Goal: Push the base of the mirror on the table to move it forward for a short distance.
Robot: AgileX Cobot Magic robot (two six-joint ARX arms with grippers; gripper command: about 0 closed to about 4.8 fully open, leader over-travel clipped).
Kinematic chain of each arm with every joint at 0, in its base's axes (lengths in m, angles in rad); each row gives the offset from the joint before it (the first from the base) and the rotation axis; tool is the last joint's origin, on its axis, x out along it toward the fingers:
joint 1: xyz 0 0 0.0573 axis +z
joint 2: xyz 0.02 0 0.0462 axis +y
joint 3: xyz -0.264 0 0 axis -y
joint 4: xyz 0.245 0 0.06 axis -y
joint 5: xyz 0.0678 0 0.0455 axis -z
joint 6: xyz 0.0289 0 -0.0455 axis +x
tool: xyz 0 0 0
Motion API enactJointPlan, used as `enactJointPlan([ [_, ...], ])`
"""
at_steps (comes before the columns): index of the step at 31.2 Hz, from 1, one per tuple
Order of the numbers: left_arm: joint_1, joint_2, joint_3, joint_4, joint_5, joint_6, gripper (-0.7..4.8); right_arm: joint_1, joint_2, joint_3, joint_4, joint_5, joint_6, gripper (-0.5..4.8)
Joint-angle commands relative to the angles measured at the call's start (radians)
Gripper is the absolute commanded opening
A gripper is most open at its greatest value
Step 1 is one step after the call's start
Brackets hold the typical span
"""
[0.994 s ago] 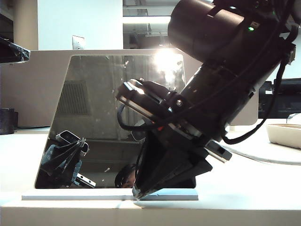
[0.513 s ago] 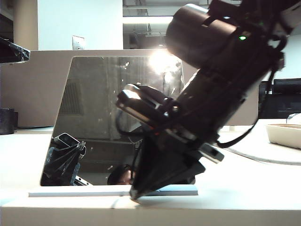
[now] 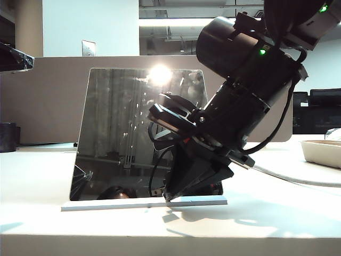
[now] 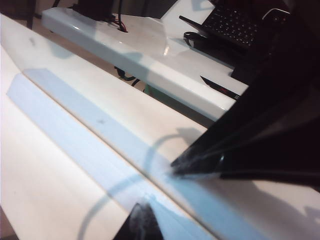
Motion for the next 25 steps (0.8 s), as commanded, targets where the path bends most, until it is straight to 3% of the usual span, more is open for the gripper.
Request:
enactJointPlan([
  [1,0.0,0.0,0.001,0.013,0.001,0.004,-0.01,-0.005,0.008,0.013,-0.034,-0.051,-0.011,-0.06],
  [9,0.0,0.0,0.001,0.013,0.001,0.004,-0.01,0.021,0.004,0.013,-0.053,-0.089,-0.01,-0.06],
  [17,0.0,0.0,0.001,0.013,0.001,0.004,-0.01,0.018,0.009,0.013,0.021,0.007,-0.019,-0.06],
  [25,0.0,0.0,0.001,0.013,0.001,0.004,-0.01,0.031,0.031,0.019,0.004,-0.036,-0.016,-0.06],
])
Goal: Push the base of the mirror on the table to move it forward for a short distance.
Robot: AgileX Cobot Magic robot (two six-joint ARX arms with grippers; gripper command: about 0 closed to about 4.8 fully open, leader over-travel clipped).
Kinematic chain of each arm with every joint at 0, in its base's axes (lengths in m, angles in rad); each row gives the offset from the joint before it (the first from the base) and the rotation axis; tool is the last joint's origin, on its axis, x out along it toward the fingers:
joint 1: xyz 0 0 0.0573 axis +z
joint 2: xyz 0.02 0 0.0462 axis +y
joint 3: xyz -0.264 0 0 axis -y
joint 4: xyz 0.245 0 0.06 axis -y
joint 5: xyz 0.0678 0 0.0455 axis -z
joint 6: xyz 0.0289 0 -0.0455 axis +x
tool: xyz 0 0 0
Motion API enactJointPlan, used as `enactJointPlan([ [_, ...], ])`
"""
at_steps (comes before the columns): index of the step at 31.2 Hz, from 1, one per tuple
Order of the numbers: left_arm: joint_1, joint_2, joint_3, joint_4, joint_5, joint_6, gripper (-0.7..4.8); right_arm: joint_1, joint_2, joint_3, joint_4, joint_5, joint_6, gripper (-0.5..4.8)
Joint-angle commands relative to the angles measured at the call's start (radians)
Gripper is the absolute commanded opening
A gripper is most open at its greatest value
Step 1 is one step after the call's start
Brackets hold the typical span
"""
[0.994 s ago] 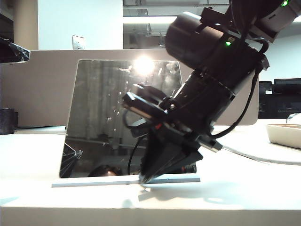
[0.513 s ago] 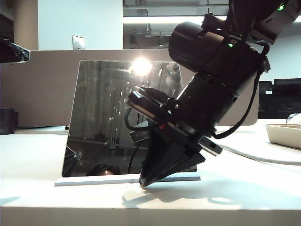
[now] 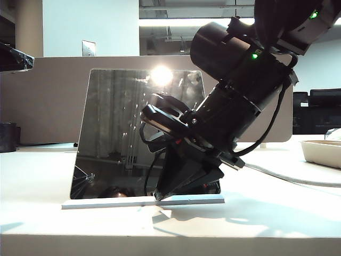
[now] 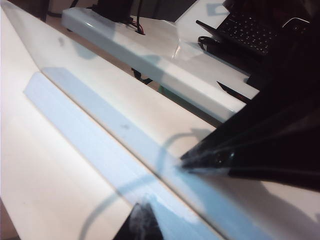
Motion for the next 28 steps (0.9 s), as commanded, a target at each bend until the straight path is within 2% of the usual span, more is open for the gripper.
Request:
enactJointPlan([
  [1,0.0,0.0,0.001,0.013,0.001,0.004,-0.01,0.023,0.001,-0.001,-0.023,0.006,-0.003,-0.06],
  [7,0.0,0.0,0.001,0.013,0.001,0.004,-0.01,0.022,0.003,-0.002,0.02,0.084,-0.005,-0.06],
  [12,0.0,0.0,0.001,0.013,0.001,0.004,-0.01,0.005,0.034,0.006,0.03,0.103,-0.006,-0.06],
  [22,0.0,0.0,0.001,0.013,0.001,0.004,-0.01,-0.003,0.188,0.158,0.032,0.115,-0.007,-0.06],
  [28,0.0,0.0,0.001,0.013,0.001,0.004,-0.01,-0.048,0.22,0.239,0.035,0.135,-0.01,-0.06],
])
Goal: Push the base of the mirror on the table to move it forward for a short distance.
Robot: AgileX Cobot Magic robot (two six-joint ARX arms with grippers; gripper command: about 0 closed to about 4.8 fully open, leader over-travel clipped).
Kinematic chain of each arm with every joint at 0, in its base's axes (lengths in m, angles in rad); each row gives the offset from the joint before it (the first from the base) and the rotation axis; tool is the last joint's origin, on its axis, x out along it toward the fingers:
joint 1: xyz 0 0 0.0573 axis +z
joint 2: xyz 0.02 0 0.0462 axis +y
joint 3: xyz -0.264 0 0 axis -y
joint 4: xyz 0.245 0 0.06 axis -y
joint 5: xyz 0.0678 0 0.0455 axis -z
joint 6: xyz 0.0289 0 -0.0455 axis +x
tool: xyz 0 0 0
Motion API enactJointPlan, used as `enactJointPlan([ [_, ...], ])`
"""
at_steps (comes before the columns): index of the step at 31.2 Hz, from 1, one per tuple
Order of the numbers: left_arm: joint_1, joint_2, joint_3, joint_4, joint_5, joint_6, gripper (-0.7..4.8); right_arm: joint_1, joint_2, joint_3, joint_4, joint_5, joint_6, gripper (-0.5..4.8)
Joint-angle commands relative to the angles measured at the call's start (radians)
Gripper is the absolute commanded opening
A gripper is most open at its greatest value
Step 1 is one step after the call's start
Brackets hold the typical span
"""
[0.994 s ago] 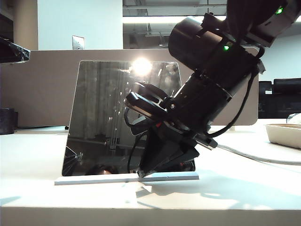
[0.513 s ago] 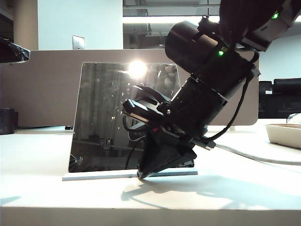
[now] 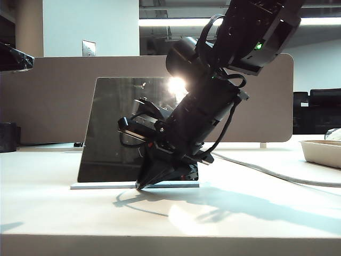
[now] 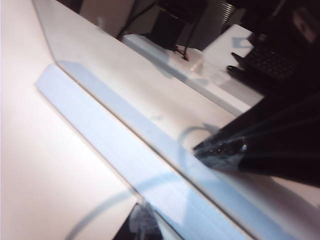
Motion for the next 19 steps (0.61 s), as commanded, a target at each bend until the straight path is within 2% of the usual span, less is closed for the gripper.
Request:
enactJointPlan([
  [1,0.0,0.001,0.001,0.012,0.001,0.004,-0.01,-0.039,0.026,0.037,-0.027,0.047,-0.006,-0.06],
  [8,0.0,0.001,0.001,0.013,0.001,0.004,-0.01,-0.1,0.097,0.154,-0.044,0.049,-0.029,-0.06],
  [19,0.0,0.001,0.001,0.013,0.001,0.004,-0.01,-0.12,0.195,0.286,-0.035,0.052,-0.045,-0.06],
])
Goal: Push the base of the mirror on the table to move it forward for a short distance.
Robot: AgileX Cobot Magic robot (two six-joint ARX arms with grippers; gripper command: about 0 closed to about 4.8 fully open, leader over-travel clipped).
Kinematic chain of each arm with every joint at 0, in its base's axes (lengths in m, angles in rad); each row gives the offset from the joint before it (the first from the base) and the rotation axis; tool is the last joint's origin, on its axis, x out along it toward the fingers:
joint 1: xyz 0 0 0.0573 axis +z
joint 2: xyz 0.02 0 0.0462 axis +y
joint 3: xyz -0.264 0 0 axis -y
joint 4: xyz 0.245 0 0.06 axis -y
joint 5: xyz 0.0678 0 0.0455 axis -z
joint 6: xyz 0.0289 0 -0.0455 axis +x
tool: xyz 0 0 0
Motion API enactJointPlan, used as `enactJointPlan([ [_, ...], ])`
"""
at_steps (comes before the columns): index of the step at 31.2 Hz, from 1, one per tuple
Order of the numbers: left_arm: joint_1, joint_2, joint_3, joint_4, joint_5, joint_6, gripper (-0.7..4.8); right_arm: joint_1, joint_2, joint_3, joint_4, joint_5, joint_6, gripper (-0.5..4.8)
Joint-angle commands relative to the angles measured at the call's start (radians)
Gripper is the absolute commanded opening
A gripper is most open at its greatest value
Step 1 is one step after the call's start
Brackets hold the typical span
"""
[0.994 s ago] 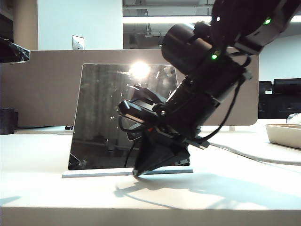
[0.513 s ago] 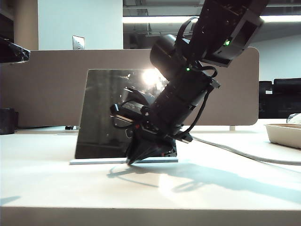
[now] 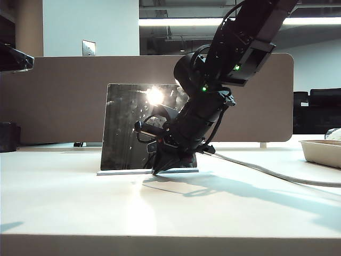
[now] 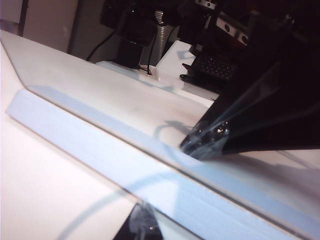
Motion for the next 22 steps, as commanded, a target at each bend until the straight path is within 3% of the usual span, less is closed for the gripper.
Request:
enactJointPlan([
  [1,0.0,0.0,0.001,0.013,0.001,0.004,-0.01,-0.004,0.011,0.005,0.022,0.02,-0.016,-0.06],
  [22,0.0,0.0,0.001,0.013,0.001,0.004,-0.01,-0.06,0.08,0.116,0.063,0.001,0.004,-0.06],
])
